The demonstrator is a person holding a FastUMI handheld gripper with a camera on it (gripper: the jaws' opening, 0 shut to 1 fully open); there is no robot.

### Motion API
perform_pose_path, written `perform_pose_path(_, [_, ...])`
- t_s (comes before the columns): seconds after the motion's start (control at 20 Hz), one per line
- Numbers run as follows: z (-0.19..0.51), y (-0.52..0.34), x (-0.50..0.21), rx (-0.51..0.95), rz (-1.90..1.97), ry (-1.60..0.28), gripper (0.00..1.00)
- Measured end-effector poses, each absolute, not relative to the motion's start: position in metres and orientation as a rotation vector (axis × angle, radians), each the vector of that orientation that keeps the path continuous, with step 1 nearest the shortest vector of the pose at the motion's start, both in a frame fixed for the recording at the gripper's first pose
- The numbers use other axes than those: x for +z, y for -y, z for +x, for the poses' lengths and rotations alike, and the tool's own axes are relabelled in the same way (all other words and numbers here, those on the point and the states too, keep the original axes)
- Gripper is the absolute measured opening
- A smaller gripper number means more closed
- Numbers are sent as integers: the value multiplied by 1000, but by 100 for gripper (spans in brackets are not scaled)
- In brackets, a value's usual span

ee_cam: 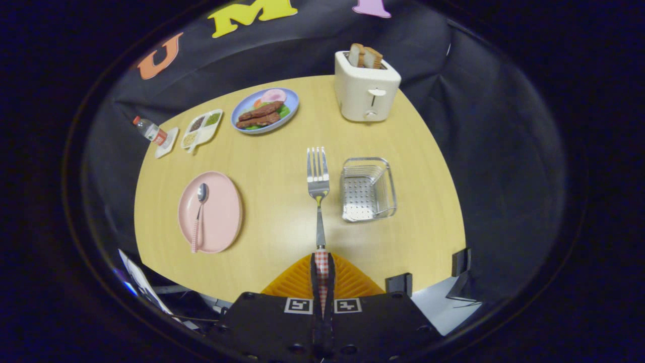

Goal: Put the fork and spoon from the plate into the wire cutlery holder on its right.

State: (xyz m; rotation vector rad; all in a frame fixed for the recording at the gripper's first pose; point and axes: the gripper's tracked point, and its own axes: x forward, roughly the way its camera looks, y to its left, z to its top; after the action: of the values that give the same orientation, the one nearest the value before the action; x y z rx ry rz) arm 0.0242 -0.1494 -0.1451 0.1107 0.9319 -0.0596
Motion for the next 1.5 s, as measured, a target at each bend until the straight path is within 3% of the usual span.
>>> perform_pose_path(1.05, [47,202,-160,32,45,-1176,4])
perform_pose_path(1.5, [60,206,-153,33,75,-1147,9])
